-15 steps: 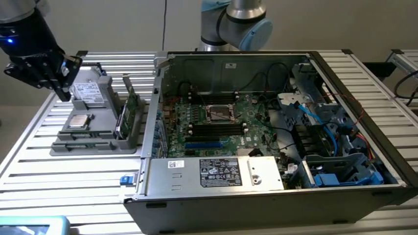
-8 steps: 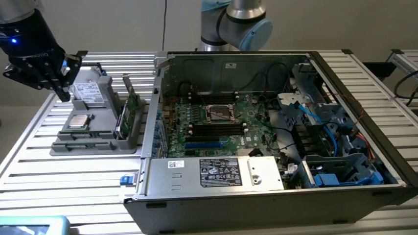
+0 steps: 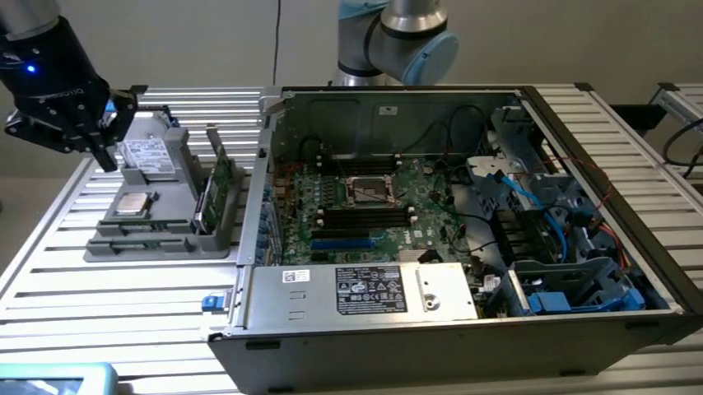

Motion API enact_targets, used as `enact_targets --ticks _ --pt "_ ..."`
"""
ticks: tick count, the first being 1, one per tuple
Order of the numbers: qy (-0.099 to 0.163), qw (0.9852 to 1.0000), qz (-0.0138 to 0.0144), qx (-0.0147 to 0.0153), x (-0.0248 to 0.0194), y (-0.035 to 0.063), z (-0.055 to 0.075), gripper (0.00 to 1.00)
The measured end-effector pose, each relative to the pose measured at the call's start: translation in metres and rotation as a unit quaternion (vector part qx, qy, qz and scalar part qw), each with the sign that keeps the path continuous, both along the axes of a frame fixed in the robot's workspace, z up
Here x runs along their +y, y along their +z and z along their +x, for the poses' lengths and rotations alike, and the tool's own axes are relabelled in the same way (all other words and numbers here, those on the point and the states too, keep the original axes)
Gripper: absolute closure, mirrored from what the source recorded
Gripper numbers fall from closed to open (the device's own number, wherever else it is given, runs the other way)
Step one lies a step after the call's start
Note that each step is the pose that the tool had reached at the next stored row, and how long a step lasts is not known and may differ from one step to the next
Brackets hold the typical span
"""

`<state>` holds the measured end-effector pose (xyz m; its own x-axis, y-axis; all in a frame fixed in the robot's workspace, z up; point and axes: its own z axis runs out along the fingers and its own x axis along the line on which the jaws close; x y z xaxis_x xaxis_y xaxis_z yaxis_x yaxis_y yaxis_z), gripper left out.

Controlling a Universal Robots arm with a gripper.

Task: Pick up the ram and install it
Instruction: 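Pick up the ram and move it above insertion slot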

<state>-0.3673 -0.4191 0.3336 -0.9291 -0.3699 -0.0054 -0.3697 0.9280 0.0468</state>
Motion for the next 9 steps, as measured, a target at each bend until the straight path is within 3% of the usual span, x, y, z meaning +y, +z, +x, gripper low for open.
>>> enact_targets --ticks 4,9 --pt "0.036 0.9993 0.0 0.0 0.0 -0.0008 0.0 0.89" --pt "0.082 0.9966 0.0 0.0 0.0 -0.002 0.0 0.89"
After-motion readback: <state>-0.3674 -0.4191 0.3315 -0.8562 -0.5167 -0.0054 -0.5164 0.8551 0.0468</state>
